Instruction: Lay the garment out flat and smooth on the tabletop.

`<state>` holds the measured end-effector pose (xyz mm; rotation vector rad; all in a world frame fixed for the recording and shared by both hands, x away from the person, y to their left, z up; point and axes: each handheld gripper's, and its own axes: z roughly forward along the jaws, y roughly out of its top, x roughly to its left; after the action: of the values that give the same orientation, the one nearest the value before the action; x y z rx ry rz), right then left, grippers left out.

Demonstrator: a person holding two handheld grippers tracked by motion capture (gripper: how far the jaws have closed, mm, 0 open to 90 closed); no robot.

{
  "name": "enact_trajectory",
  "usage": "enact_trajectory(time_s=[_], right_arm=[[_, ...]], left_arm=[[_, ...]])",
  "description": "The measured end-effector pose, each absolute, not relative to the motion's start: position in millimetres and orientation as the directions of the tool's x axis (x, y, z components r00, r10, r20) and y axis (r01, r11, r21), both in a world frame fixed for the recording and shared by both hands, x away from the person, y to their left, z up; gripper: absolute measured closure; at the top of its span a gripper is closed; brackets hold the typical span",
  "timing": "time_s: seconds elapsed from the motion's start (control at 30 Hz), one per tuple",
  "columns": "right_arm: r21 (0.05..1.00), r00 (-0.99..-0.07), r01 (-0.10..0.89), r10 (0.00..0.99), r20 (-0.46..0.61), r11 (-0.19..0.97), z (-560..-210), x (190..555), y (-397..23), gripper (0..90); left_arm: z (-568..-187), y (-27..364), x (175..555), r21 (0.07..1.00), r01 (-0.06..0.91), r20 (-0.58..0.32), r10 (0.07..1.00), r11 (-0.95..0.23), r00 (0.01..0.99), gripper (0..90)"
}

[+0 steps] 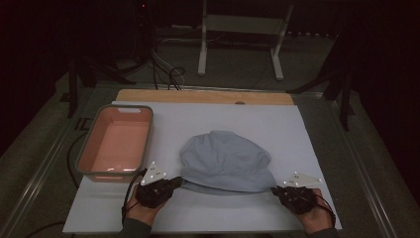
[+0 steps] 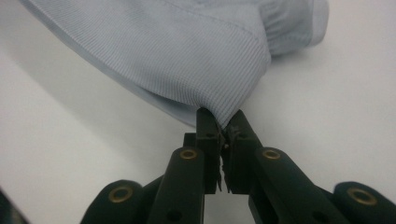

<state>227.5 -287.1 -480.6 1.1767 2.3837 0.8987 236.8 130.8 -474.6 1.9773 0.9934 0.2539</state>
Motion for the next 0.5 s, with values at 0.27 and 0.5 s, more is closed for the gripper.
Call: enact_trajectory(time_s=[0.27, 0.5], right_arm=[[0.629, -0.559, 0.633, 0.828, -0.032, 0.451, -494, 246, -288, 86.2], [0.610, -0.516, 0.671, 0.856, -0.026, 0.423, -501, 265, -289, 86.1]], left_arm=[[-487, 120, 250, 0.758, 0.562, -0.163, 0.737, -0.332, 0.656, 87.7], [-494, 121, 259, 0.740, 0.590, -0.172, 0.757, -0.324, 0.631, 88.1]])
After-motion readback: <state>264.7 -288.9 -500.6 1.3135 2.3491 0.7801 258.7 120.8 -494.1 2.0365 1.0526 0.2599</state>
